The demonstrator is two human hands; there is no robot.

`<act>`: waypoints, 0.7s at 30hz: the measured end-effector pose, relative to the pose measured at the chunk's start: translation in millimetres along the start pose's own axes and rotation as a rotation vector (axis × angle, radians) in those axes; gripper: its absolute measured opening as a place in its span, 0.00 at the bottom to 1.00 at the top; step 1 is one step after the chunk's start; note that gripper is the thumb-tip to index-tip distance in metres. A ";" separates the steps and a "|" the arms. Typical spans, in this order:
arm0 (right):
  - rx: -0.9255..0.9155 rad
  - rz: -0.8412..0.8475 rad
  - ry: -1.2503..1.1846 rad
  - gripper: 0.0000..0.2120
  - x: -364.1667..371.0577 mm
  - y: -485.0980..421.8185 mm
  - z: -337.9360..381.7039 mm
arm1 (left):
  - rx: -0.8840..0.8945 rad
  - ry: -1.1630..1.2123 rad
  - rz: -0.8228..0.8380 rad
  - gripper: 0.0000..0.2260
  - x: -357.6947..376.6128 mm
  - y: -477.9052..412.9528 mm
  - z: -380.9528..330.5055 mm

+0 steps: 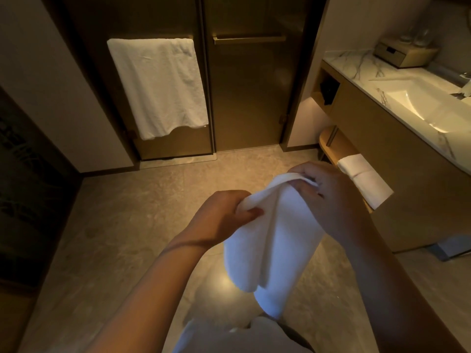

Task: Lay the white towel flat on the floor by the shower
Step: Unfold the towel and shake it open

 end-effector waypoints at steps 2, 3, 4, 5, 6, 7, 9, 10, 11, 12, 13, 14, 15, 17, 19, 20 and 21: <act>0.016 -0.025 -0.014 0.10 -7.9 1.0 -3.6 | -0.022 -0.016 0.015 0.10 5.0 1.3 4.2; 0.022 -0.030 -0.013 0.10 -10.9 1.4 -5.5 | -0.022 -0.008 0.005 0.10 5.5 1.2 4.1; 0.031 -0.034 -0.003 0.09 -13.6 2.3 -8.3 | -0.018 -0.009 -0.012 0.09 4.8 0.6 2.6; 0.046 -0.036 0.020 0.08 -15.8 3.3 -11.7 | -0.009 -0.019 -0.029 0.08 3.6 -0.8 -0.5; 0.065 -0.034 0.055 0.08 -17.9 4.4 -15.4 | 0.006 -0.032 -0.044 0.07 2.1 -2.3 -4.2; 0.086 -0.024 0.098 0.09 -19.4 5.6 -18.8 | 0.025 -0.046 -0.057 0.06 0.7 -4.3 -8.7; 0.115 0.026 0.221 0.11 -18.5 8.1 -22.2 | 0.065 -0.087 -0.077 0.04 -0.6 -7.9 -18.0; 0.108 0.065 0.289 0.14 -15.2 8.9 -20.5 | 0.088 -0.111 -0.086 0.03 -0.4 -9.2 -22.9; 0.092 0.112 0.324 0.17 -9.3 10.1 -17.9 | 0.115 -0.132 -0.093 0.04 0.5 -10.4 -27.5; 0.089 0.154 0.293 0.19 -2.3 11.7 -15.1 | 0.140 -0.147 -0.095 0.05 2.0 -11.0 -31.6; 0.098 0.185 0.226 0.19 4.2 13.2 -12.5 | 0.158 -0.159 -0.089 0.06 3.9 -11.6 -34.8; 0.111 0.202 0.168 0.18 9.6 14.4 -11.3 | 0.169 -0.175 -0.080 0.06 5.8 -12.0 -37.0; 0.115 0.213 0.142 0.16 13.8 14.8 -11.7 | 0.175 -0.188 -0.075 0.06 7.1 -12.4 -38.0; 0.109 0.228 0.119 0.12 19.3 14.3 -14.6 | 0.179 -0.190 -0.078 0.06 6.7 -12.2 -37.8; 0.095 0.233 0.108 0.10 23.3 13.8 -14.8 | 0.175 -0.174 -0.078 0.06 3.8 -11.4 -35.7; 0.087 0.228 0.110 0.09 25.1 13.5 -14.3 | 0.171 -0.164 -0.078 0.06 2.3 -11.1 -34.3; 0.080 0.212 0.107 0.08 26.0 13.3 -13.5 | 0.164 -0.148 -0.077 0.06 1.0 -10.8 -32.5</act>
Point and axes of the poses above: each hand's wrist, its own y-axis away from the middle knuckle, its own x-axis out of the palm, z = x × y, the point moved 5 cm from there along -y, towards the middle knuckle, and after that the axes turned 6 degrees about -x, right-handed, at the moved point
